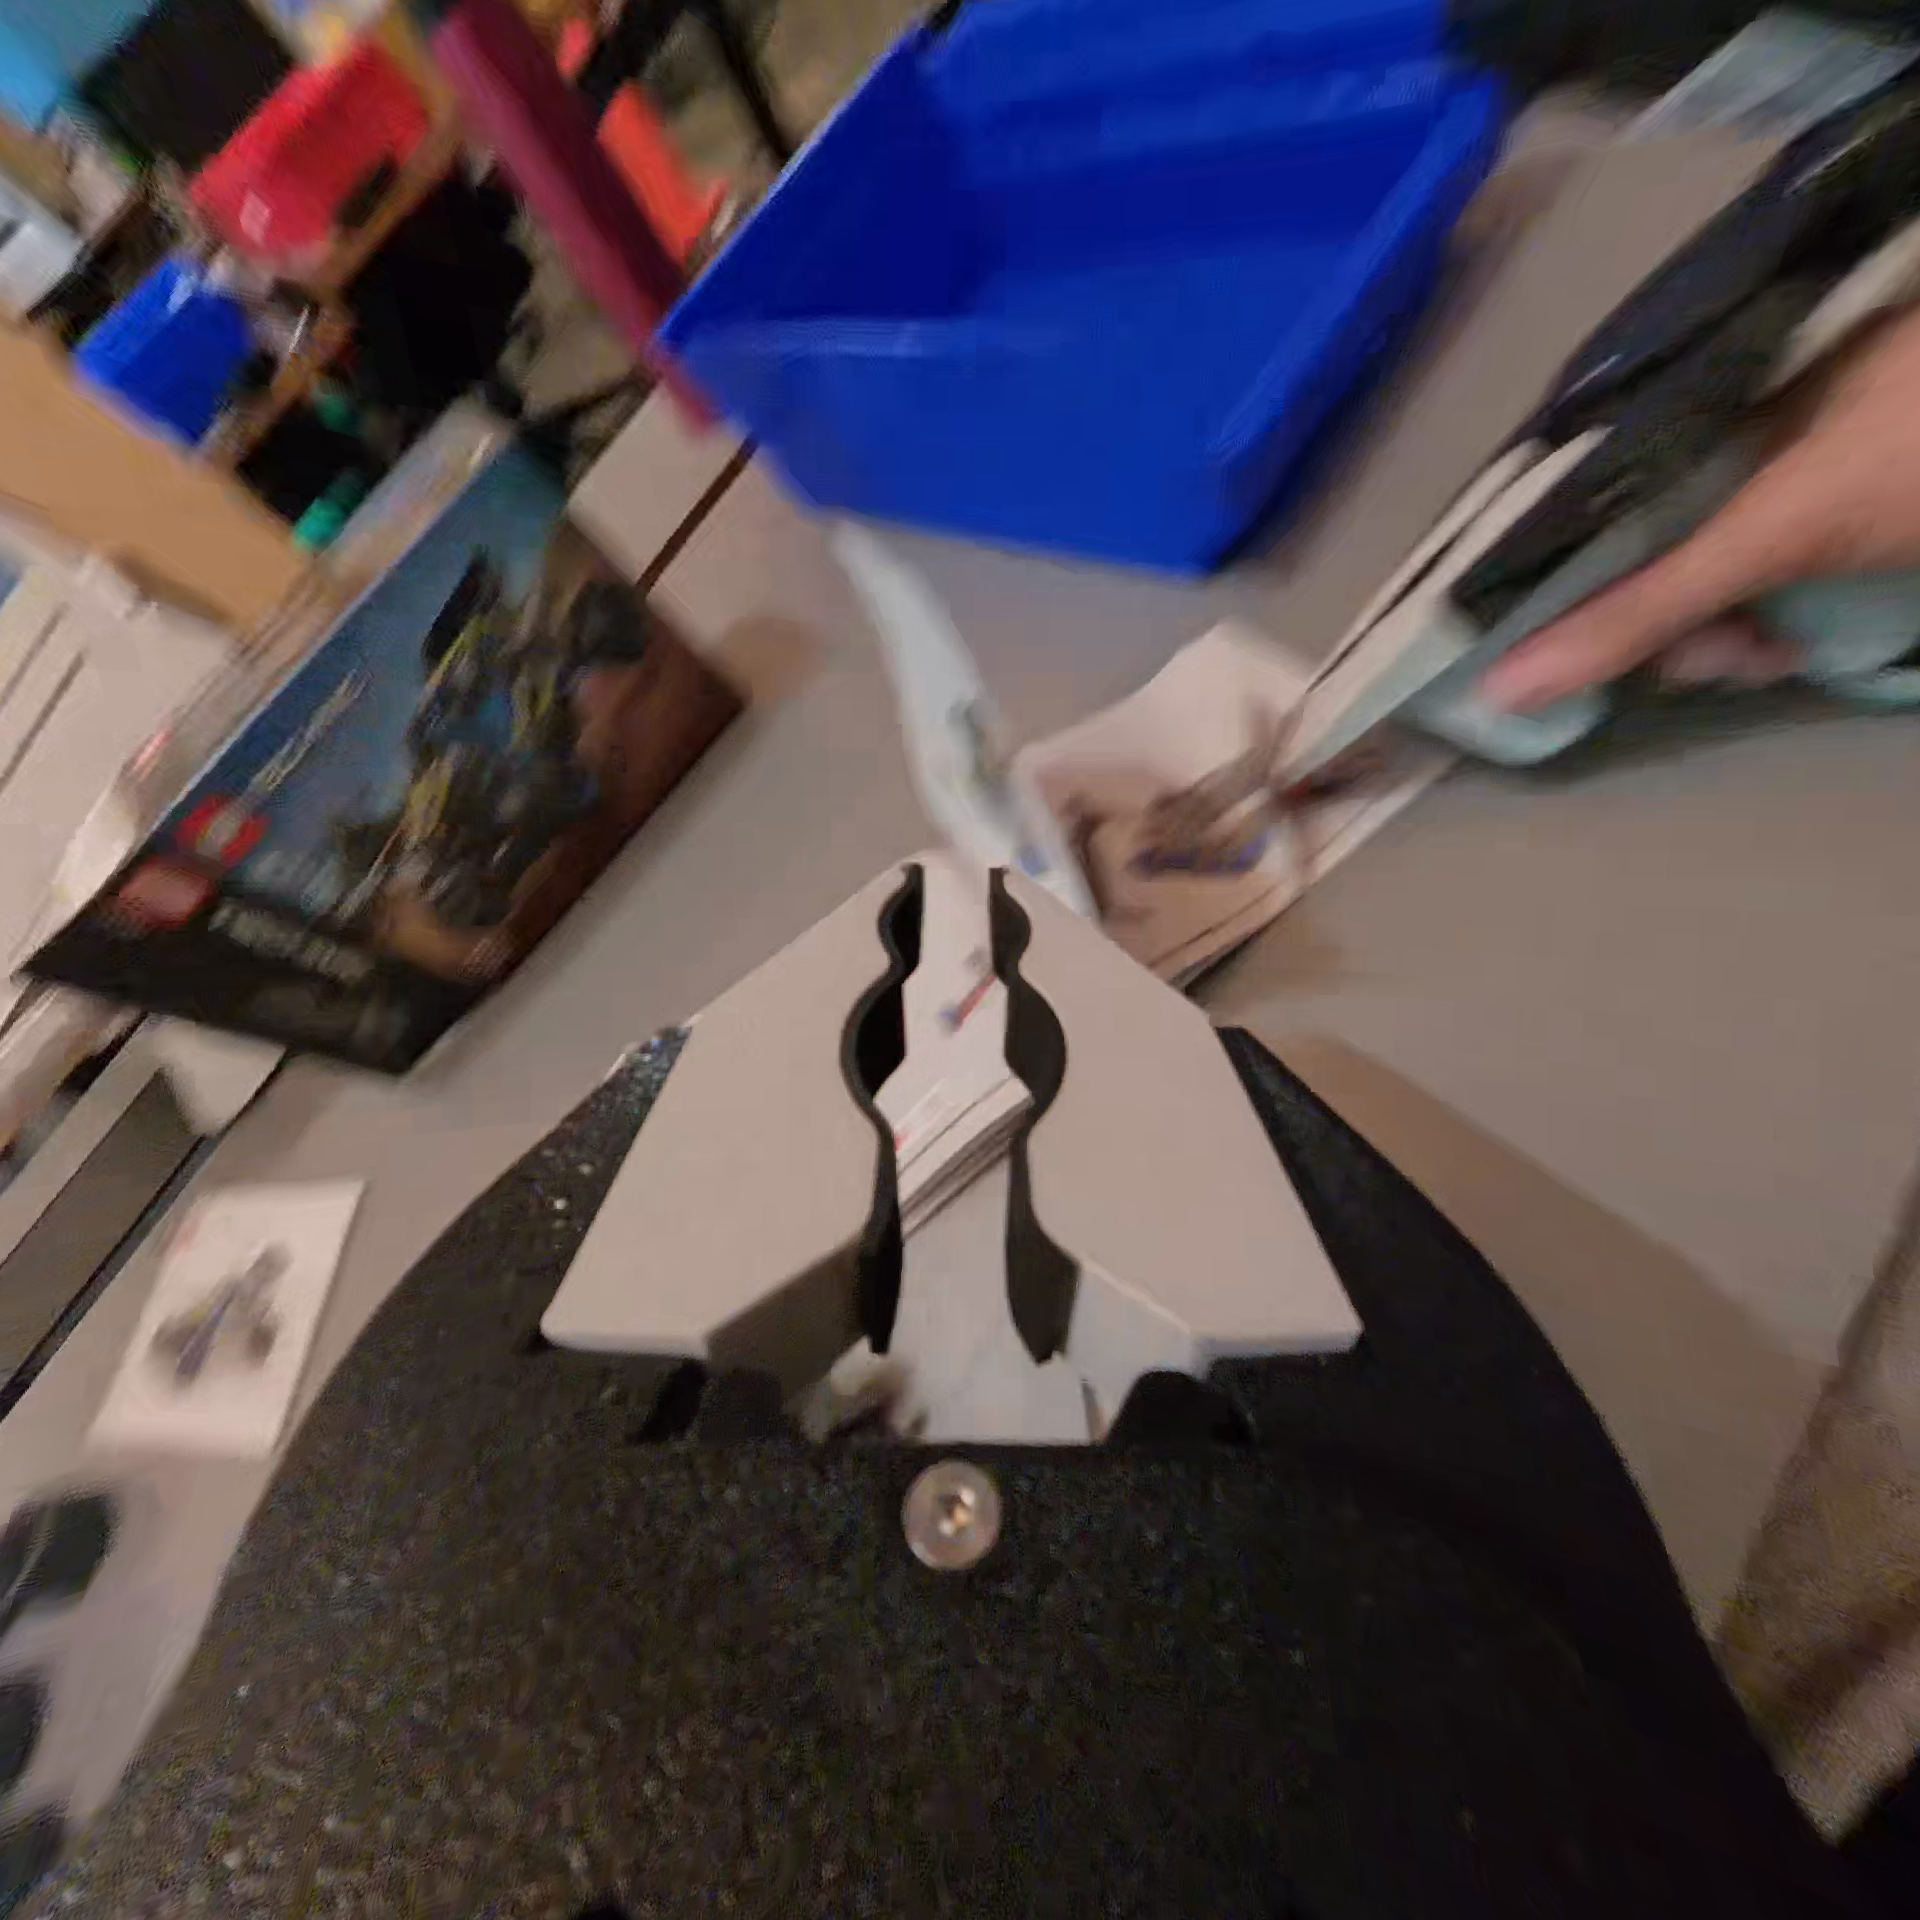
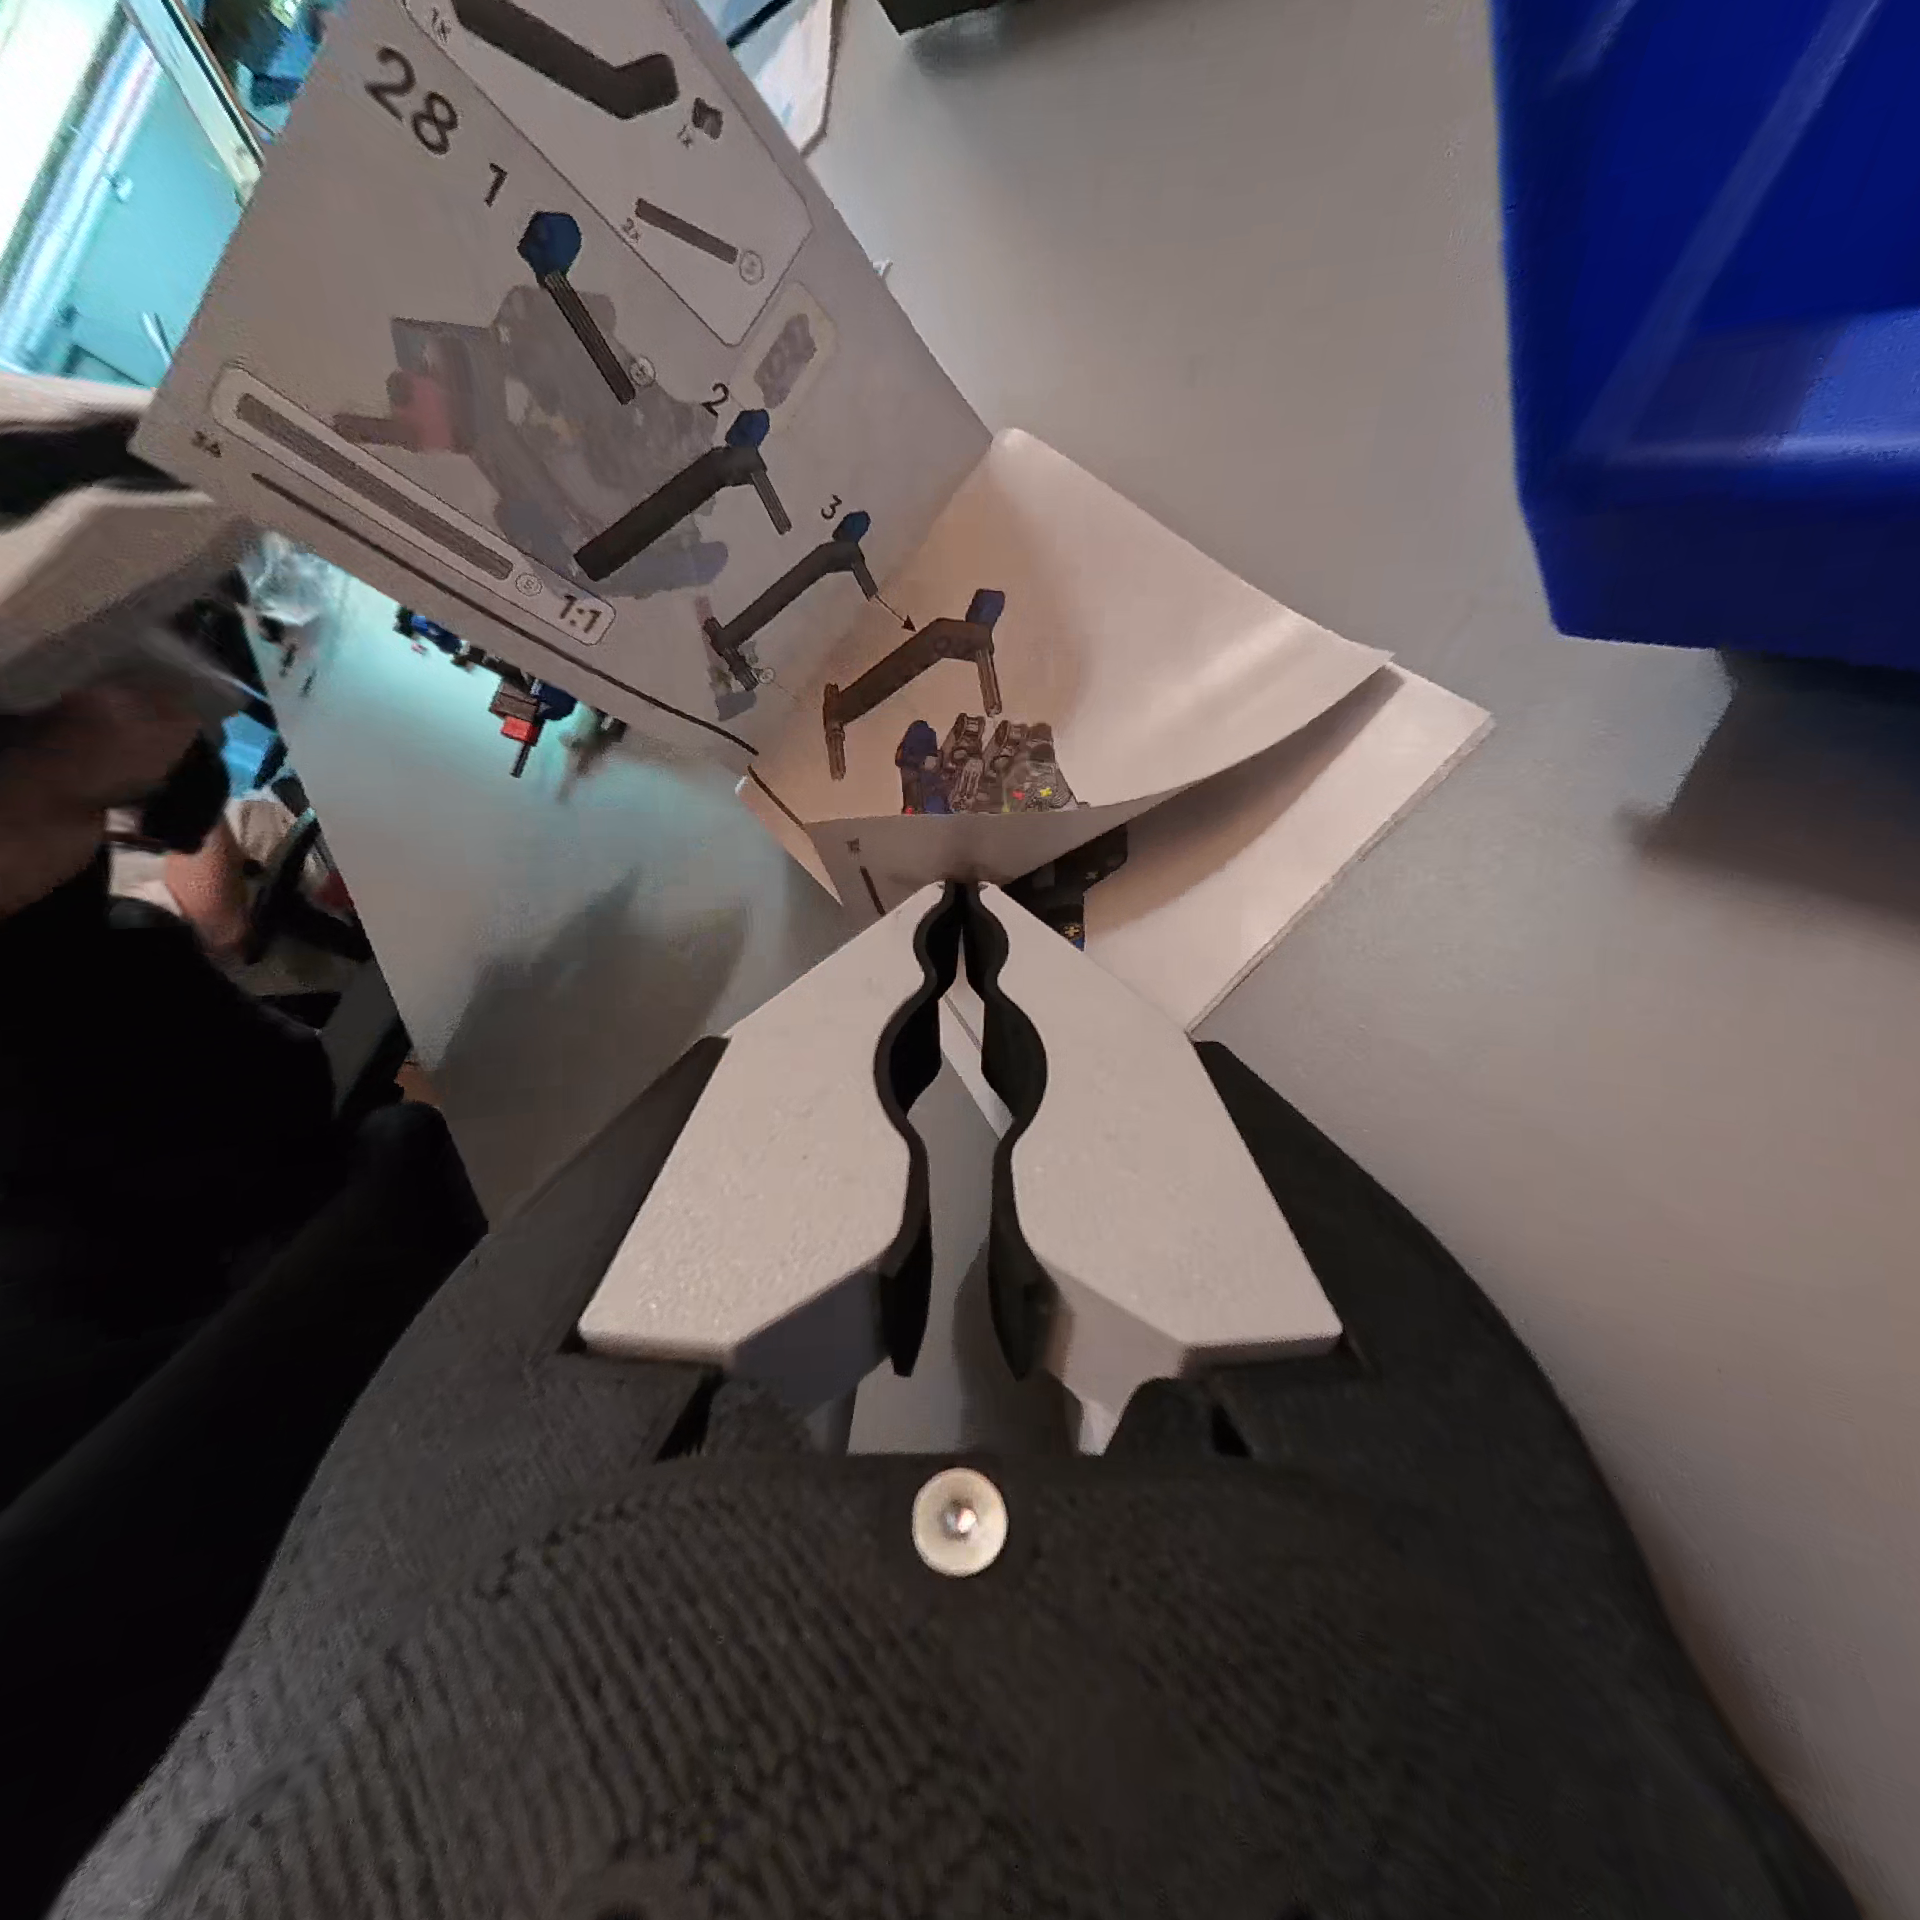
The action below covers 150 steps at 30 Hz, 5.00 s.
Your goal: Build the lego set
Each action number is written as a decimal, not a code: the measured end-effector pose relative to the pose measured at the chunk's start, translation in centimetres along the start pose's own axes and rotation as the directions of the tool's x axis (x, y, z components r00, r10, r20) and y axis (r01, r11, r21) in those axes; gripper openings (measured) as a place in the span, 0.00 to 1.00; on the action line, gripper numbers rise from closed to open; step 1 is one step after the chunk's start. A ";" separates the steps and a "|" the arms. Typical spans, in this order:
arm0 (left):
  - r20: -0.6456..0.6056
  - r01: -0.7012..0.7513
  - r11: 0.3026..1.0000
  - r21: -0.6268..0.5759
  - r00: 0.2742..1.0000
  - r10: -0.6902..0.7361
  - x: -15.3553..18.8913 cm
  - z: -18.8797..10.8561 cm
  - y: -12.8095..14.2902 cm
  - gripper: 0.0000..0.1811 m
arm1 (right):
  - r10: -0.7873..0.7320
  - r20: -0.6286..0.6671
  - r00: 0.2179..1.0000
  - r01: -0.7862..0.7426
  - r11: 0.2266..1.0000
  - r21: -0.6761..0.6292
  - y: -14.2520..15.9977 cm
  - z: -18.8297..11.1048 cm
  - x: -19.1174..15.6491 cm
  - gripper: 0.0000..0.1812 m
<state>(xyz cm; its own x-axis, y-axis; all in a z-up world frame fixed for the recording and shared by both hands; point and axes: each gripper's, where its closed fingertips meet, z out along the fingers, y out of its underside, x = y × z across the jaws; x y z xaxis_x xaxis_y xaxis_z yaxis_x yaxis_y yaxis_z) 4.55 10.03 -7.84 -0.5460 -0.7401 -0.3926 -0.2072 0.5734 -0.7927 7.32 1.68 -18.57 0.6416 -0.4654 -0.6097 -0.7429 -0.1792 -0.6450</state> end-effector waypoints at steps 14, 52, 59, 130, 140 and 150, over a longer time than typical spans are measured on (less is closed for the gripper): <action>0.092 -0.025 0.992 -0.125 0.995 0.037 -0.4 6.8 4.1 0.11 | -0.029 -0.029 0.999 0.028 0.999 -0.039 0.5 0.3 0.1 0.00; -0.193 -0.492 0.871 0.001 0.854 0.483 5.7 8.4 7.6 0.00 | -0.083 -0.087 0.993 0.079 0.996 -0.044 0.3 -0.4 1.1 0.00; -0.110 -0.552 0.834 0.003 0.829 0.548 5.8 8.5 7.4 0.00 | -0.310 -0.186 0.932 0.290 0.948 -0.130 0.4 -0.3 1.8 0.00; -0.108 -0.465 0.880 0.094 0.874 0.473 8.2 5.2 7.5 0.00 | -0.788 -0.604 -0.117 0.829 0.257 -0.496 3.4 -4.9 -0.6 0.00; -0.094 -0.484 0.870 0.097 0.865 0.492 8.2 5.3 7.4 0.00 | -0.787 -0.602 -0.136 0.829 0.243 -0.504 3.4 -5.0 -0.5 0.00; -0.049 -0.611 0.787 0.090 0.786 0.616 8.7 5.3 7.5 0.00 | -0.790 -0.593 -0.156 0.823 0.228 -0.521 3.3 -5.1 -0.3 0.00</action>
<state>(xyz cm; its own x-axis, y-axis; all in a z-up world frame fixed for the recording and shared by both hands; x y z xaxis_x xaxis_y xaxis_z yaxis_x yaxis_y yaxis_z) 2.58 6.04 -19.69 -0.5965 -0.2113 -0.7743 0.2437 0.8715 -0.4256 3.75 -3.17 -18.19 0.3732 -0.2998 0.8780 0.2588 -0.8751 -0.4089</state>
